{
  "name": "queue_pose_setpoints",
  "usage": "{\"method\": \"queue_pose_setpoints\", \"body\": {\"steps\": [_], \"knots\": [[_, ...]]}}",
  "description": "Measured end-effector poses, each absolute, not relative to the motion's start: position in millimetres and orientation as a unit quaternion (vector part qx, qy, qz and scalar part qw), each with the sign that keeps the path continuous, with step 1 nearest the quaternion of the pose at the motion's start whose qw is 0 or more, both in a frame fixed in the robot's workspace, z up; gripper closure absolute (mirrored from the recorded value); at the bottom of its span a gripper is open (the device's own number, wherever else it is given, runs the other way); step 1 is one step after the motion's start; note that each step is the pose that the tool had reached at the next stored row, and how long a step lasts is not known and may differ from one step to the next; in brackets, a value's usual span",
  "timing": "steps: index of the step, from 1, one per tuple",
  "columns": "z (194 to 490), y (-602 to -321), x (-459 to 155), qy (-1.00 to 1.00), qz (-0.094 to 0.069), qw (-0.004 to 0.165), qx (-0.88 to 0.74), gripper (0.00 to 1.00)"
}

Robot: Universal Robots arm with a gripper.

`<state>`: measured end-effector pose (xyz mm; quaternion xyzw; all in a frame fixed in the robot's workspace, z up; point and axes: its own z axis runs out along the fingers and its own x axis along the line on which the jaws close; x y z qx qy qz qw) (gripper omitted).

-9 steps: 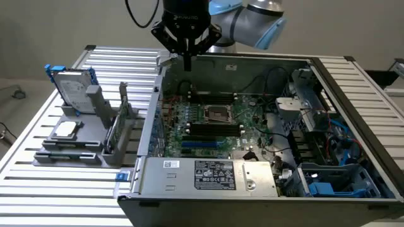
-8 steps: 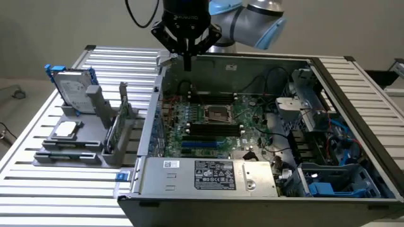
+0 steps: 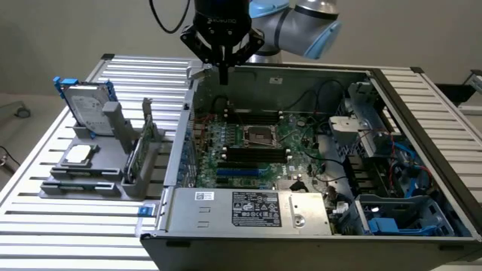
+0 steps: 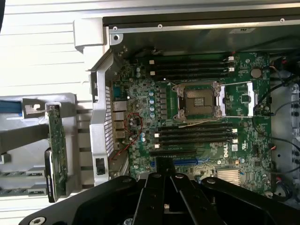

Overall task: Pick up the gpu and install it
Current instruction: 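Reach for the gpu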

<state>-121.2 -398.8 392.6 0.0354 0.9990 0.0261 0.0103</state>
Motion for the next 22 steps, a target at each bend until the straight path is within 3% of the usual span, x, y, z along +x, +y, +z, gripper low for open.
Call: {"method": "queue_pose_setpoints", "body": {"steps": [6,22], "knots": [[393,-399,-122,0.999,0.026,0.01,0.035,0.89],[389,-396,-194,0.999,0.026,0.01,0.035,0.89]]}}
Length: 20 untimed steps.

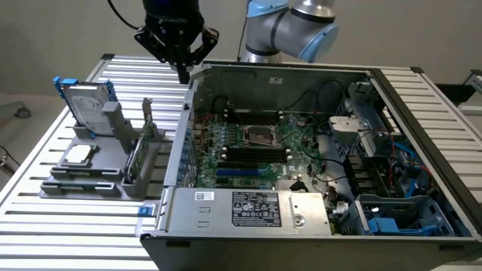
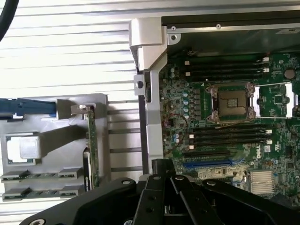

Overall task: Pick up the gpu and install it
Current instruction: 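Reach for the gpu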

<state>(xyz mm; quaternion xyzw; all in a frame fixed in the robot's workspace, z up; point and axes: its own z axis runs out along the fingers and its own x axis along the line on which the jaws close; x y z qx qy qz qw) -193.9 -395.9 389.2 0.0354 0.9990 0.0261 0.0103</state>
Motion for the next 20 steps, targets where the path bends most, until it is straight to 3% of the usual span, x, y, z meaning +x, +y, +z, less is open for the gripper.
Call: {"method": "queue_pose_setpoints", "body": {"steps": [20], "knots": [[373,-396,-280,0.999,0.018,0.01,0.033,0.89]]}}
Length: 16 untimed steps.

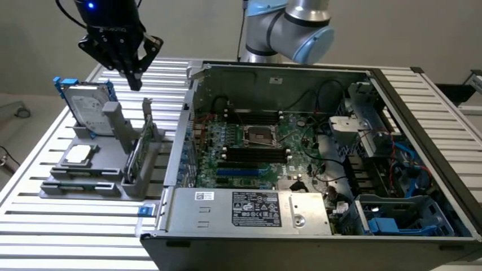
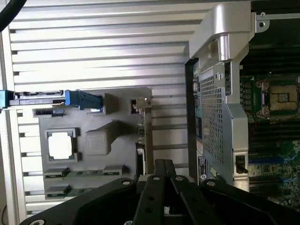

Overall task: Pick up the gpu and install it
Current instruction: 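Reach for the gpu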

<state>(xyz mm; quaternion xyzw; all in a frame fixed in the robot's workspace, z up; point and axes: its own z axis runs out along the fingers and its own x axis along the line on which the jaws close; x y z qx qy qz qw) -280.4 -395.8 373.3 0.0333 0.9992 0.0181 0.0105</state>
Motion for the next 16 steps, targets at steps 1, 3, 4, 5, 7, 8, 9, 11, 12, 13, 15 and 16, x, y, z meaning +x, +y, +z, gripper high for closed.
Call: {"method": "queue_pose_setpoints", "body": {"steps": [1,3,4,5,7,8,9,11,12,13,15,16], "knots": [[373,-396,-283,0.999,0.017,0.01,0.033,0.89],[371,-396,-287,0.999,0.016,0.011,0.031,0.89],[371,-396,-289,0.999,0.015,0.01,0.03,0.89],[370,-396,-290,0.999,0.015,0.011,0.028,0.89],[370,-396,-291,1.0,0.013,0.01,0.025,0.89],[370,-396,-291,1.0,0.012,0.01,0.023,0.89],[369,-396,-292,1.0,0.011,0.009,0.021,0.89],[368,-396,-294,1.0,0.01,0.009,0.018,0.89],[368,-396,-296,1.0,0.01,0.009,0.018,0.89],[367,-396,-300,1.0,0.01,0.009,0.018,0.89],[365,-398,-308,1.0,0.009,0.009,0.018,0.89],[364,-401,-310,1.0,0.009,0.009,0.018,0.89]]}}
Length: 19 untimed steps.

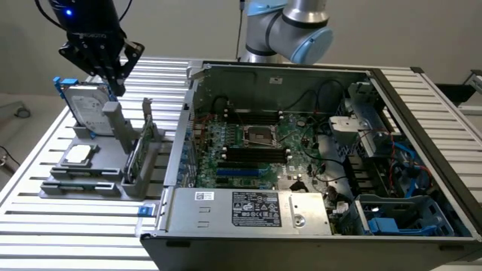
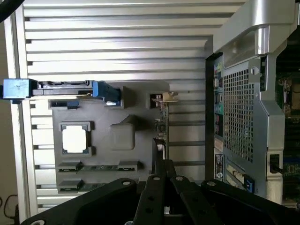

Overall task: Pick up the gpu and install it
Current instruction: 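Reach for the gpu, then pick up the gpu and move the gpu toward the slot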

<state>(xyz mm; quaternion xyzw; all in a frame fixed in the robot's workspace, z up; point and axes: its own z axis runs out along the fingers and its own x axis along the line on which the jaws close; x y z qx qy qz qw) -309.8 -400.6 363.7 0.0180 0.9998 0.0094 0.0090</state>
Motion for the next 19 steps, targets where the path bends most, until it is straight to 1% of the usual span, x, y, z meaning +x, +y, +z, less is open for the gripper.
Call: {"method": "queue_pose_setpoints", "body": {"steps": [16,17,19], "knots": [[363.3,-401.9,-310.5,1.0,0.01,0.009,0.018,0.89],[363.3,-401.9,-310.5,1.0,0.01,0.009,0.018,0.88],[363.3,-401.9,-310.5,1.0,0.01,0.009,0.018,0.76]]}}
